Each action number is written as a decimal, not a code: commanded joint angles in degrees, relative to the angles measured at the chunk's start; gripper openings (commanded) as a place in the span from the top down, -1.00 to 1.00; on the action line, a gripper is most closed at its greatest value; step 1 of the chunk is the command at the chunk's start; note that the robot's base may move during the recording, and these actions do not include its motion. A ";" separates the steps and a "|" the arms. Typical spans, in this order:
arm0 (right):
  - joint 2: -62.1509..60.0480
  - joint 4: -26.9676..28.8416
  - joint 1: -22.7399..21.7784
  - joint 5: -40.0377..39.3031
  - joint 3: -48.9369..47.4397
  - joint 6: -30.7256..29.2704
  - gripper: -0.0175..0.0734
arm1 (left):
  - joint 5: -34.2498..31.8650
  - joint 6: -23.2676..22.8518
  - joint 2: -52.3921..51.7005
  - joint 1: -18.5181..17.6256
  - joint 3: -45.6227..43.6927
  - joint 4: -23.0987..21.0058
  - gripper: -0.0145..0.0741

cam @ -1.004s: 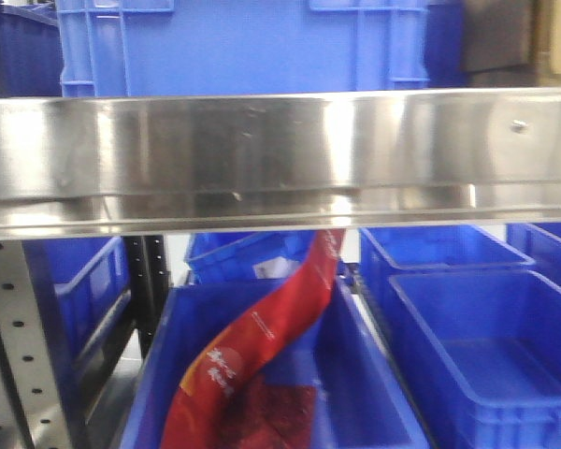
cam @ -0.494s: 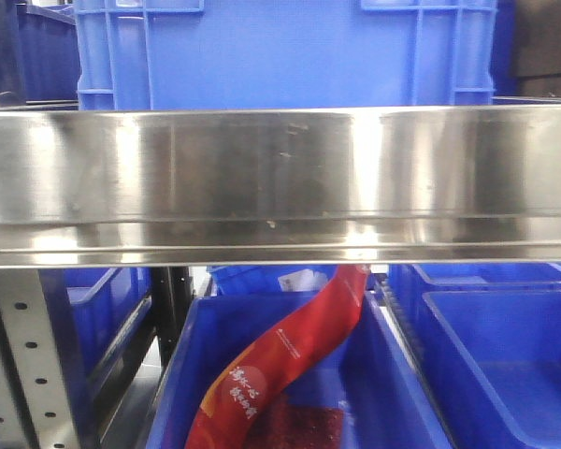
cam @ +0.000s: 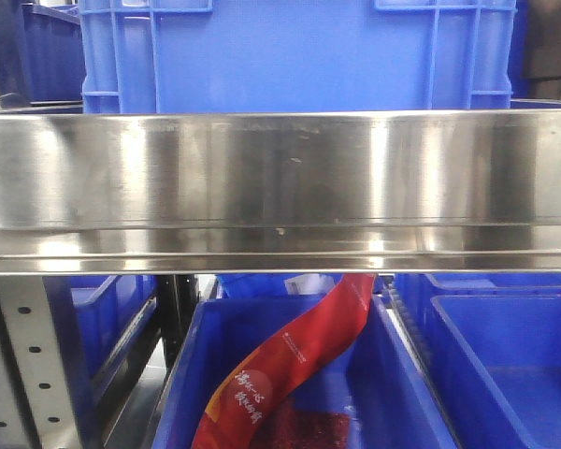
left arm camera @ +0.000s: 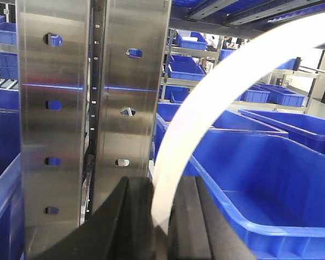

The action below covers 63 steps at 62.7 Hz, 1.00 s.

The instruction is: Grab PVC pipe and place in blue bin

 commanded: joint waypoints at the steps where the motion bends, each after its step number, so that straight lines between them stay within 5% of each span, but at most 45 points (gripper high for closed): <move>1: -0.26 -0.37 0.14 -1.04 0.16 -0.20 0.98 | -1.32 -0.16 -0.28 0.27 0.02 -0.39 0.92; 48: -0.26 -0.37 0.14 -5.85 0.16 -0.20 0.98 | -1.32 -0.16 -0.28 0.27 0.02 -0.39 0.92; 63: 4.20 -0.37 0.14 -5.23 -2.88 -0.20 0.98 | 5.14 -0.05 1.62 -2.91 -6.44 2.21 0.92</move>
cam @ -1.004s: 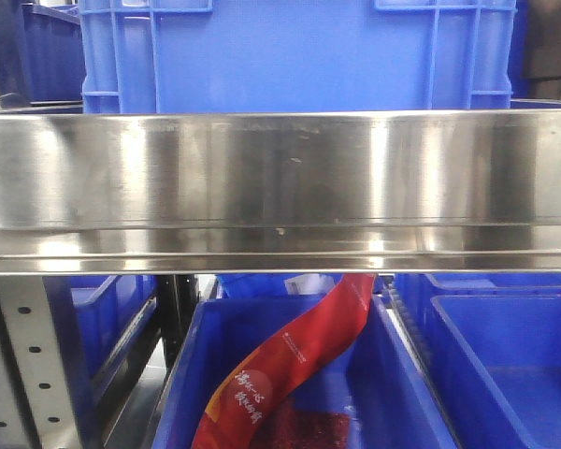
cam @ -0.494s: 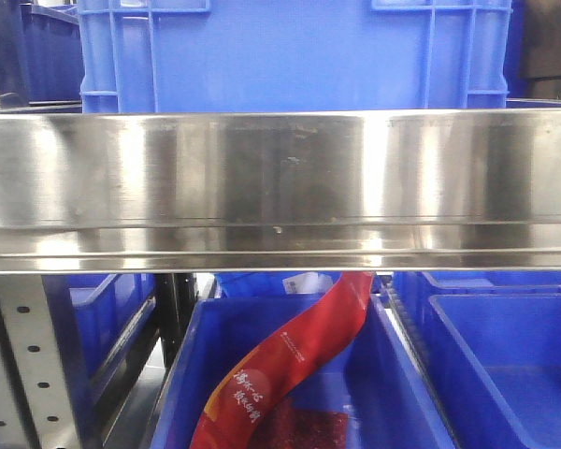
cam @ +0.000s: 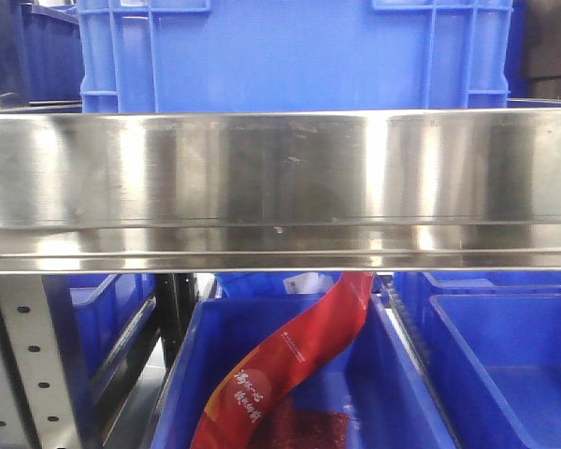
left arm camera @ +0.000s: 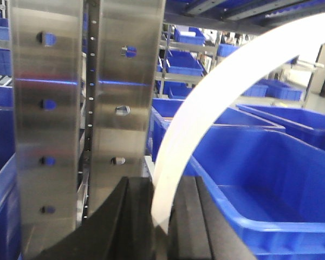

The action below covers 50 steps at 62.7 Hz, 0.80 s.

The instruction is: Grab PVC pipe and place in blue bin

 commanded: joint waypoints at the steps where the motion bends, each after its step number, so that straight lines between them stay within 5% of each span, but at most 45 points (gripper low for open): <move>1: 3.33 -0.26 0.14 -0.83 -2.39 -0.20 0.98 | 1.99 0.06 1.45 -2.75 -3.96 1.49 0.92; 19: 19.88 -0.26 0.14 -5.05 -11.81 -0.20 0.98 | 2.18 0.06 12.41 -13.76 -13.85 4.10 0.92; 37: 36.28 -0.16 0.14 -6.73 -21.51 1.47 0.98 | -1.02 -0.33 26.87 -16.86 -25.16 3.34 0.92; 50: 46.04 0.59 0.25 -6.73 -28.08 3.09 0.98 | -4.88 -0.44 36.66 -17.07 -32.65 -2.05 0.92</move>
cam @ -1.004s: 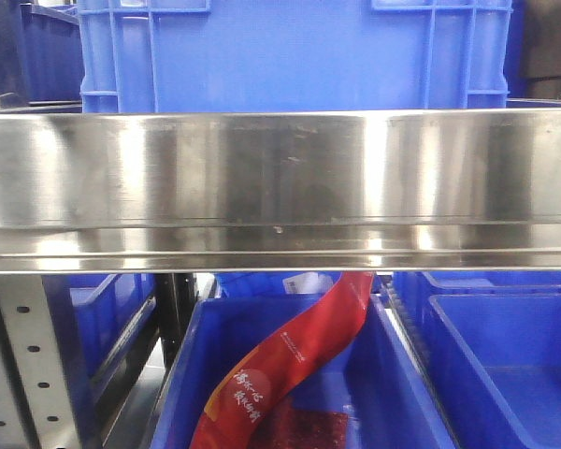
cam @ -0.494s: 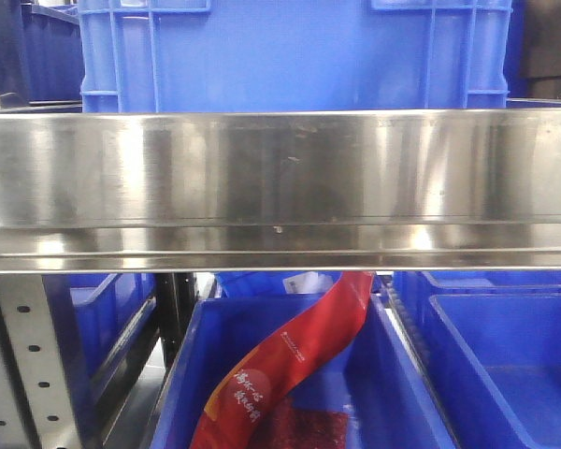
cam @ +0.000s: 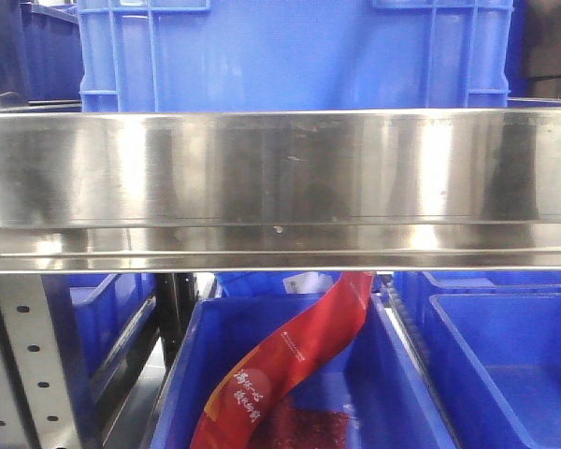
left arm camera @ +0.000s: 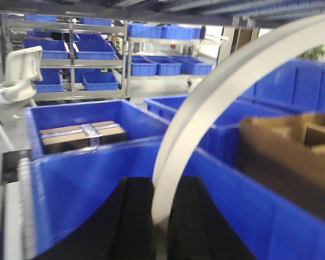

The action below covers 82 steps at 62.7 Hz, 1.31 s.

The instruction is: Grab PVC pipe and place in blue bin

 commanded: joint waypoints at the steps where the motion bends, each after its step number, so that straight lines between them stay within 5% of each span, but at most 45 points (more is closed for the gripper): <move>1: 3.20 0.70 0.18 -1.19 -2.79 0.95 0.98 | -3.13 -0.52 3.41 -0.35 -2.76 -2.73 0.92; 31: 12.70 0.77 6.15 0.80 -8.63 2.20 0.91 | -8.39 -0.52 12.86 -3.39 -4.52 -3.41 0.92; 46: 12.78 0.77 6.40 1.03 -8.63 2.20 0.45 | -7.84 -0.52 12.84 -3.28 -4.52 -3.41 0.91; 70: 12.78 3.56 6.40 1.03 -8.63 2.20 -0.14 | -6.55 -0.52 12.84 -3.28 -4.52 -3.41 -0.22; 82: 12.78 3.56 6.40 1.32 -8.63 2.20 -0.17 | -6.01 -0.52 12.84 -3.28 -4.52 -3.41 -0.25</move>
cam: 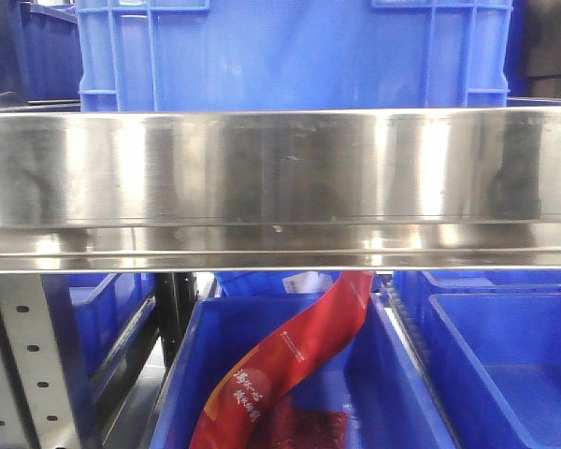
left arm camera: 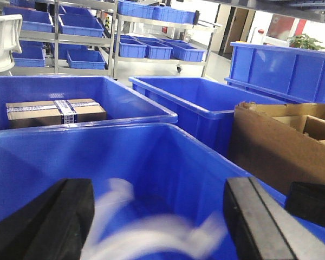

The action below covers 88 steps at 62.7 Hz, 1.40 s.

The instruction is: Grab PVC pipe and place in blue bin

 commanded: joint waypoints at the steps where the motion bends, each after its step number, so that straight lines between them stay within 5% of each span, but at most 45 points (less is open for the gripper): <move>1: -0.23 0.68 -0.06 -0.15 -0.47 -0.11 -0.17 | 0.06 -0.41 -0.32 -0.10 -0.50 -0.45 -0.25; 29: -0.43 0.92 -0.06 2.87 -0.47 -0.11 -0.15 | 0.77 -0.41 -0.42 -0.10 -0.50 -0.45 -0.19; 38: -1.08 2.49 -0.06 3.13 -0.47 -0.11 0.08 | 0.77 -0.41 -0.66 -0.10 -0.50 -0.45 0.20; 50: -1.71 2.49 -0.06 7.20 -0.47 -0.11 0.86 | 3.84 -0.30 -0.66 -0.10 -0.50 0.97 0.93; 52: -1.71 2.58 -0.06 7.75 -0.47 -0.11 0.98 | 4.35 -0.30 -0.66 -0.10 -0.50 2.62 0.92; 73: -7.62 7.13 -0.18 10.15 -0.35 -0.11 0.98 | 10.41 -0.30 -6.16 -0.10 -0.50 10.13 0.92; 81: -10.87 6.63 -1.99 13.12 -0.12 -0.11 0.98 | 15.12 -0.30 -9.55 0.49 -0.21 10.02 0.92; 88: -13.19 6.51 -4.29 11.99 2.14 -0.11 0.98 | 12.40 -0.42 -13.03 1.14 3.56 9.34 0.92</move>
